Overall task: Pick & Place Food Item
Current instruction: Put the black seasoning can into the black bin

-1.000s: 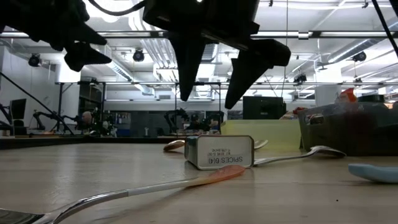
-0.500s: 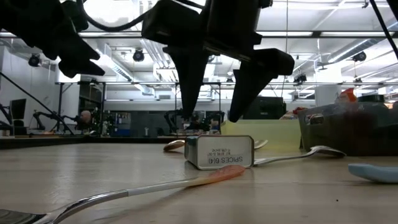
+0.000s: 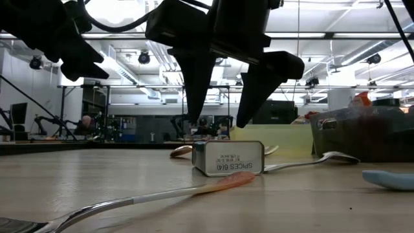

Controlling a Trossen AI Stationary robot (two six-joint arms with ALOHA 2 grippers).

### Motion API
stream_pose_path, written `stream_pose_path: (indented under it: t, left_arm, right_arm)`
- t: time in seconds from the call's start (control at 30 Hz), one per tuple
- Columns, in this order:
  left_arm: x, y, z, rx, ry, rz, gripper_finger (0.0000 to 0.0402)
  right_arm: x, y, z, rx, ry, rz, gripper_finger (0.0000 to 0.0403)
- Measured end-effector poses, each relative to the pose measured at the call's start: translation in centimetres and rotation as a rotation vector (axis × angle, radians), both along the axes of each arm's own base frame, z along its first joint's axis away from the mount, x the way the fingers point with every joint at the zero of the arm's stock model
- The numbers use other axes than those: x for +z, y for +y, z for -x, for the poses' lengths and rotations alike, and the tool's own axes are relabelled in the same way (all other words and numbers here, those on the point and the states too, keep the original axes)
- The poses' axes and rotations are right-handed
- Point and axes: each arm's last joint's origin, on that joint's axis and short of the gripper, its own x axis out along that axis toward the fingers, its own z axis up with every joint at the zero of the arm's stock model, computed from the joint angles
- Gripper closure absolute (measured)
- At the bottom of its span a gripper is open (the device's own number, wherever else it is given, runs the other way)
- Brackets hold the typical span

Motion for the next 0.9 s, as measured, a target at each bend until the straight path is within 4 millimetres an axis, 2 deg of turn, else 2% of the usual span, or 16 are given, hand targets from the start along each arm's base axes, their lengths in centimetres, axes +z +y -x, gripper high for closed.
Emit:
stream_pose_path:
  t: [0.33, 0.6, 0.9]
  left_arm:
    - [-0.01, 0.00, 0.01, 0.000, 0.001, 0.000, 0.0112]
    - [-0.01, 0.00, 0.01, 0.000, 0.002, 0.000, 0.0112]
    - [-0.01, 0.00, 0.01, 0.000, 0.001, 0.000, 0.0112]
  right_arm:
    - [0.01, -0.04, 0.05, -0.002, 0.002, 0.009, 0.0076]
    - [0.13, -0.02, -0.24, -0.001, -0.029, 0.005, 0.0011]
    - [-0.08, -0.39, -0.27, -0.019, -0.030, 0.017, 0.0003]
